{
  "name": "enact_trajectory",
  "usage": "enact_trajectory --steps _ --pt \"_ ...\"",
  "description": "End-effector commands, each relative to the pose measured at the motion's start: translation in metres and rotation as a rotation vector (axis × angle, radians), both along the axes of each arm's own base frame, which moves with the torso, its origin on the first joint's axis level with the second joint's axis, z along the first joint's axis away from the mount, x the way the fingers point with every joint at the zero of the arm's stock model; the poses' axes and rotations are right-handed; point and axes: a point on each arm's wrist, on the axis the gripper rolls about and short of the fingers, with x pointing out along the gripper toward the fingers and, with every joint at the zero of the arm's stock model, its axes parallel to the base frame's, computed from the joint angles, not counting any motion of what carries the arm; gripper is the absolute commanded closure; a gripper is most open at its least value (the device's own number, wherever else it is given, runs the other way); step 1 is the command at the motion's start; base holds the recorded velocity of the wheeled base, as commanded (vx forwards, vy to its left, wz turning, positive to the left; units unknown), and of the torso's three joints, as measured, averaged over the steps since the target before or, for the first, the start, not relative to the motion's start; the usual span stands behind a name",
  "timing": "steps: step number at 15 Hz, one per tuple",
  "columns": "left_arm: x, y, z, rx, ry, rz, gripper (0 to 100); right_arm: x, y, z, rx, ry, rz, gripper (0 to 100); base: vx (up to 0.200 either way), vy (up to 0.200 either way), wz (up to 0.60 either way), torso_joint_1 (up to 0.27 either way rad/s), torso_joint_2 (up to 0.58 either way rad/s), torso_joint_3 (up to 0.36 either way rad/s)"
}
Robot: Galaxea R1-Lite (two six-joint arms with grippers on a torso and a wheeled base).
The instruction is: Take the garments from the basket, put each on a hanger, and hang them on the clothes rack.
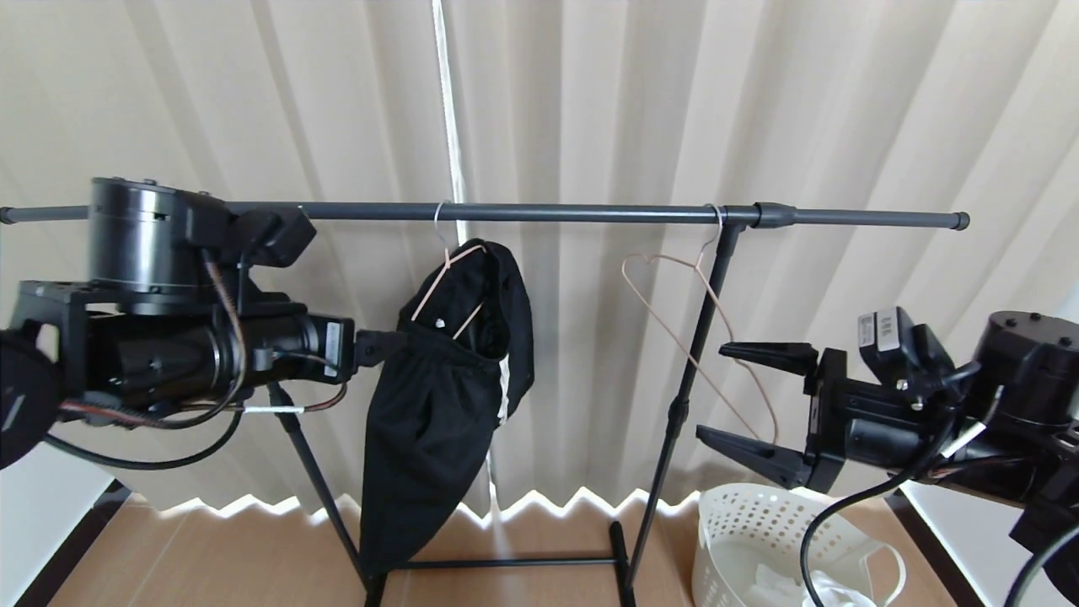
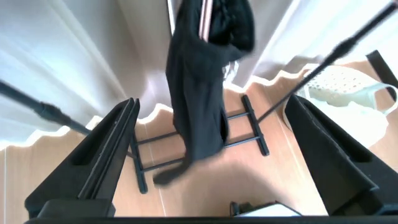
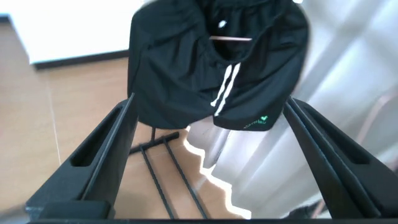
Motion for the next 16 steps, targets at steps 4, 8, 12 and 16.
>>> enact_trajectory --steps 4,8,12,16 --pt "-0.129 0.042 -0.013 -0.029 -0.09 -0.013 0 -0.078 0.005 0.038 0.102 0.023 -0.246 0 0.0 0.0 0.0 0.0 0.0 0.0" --pt "-0.178 0.061 -0.057 -0.027 -0.074 0.007 0 -0.125 -0.014 0.022 0.058 0.059 -0.349 0 0.0 0.0 0.0 0.0 0.0 0.0" --pt "-0.22 0.074 -0.105 -0.038 -0.092 0.004 0 -0.187 -0.05 -0.011 -0.025 0.132 -0.476 0 0.0 0.0 0.0 0.0 0.0 0.0" --pt "-0.241 0.081 -0.131 -0.049 -0.135 -0.001 0 -0.242 -0.079 -0.06 -0.09 0.214 -0.55 0 0.0 0.0 0.0 0.0 0.0 0.0"
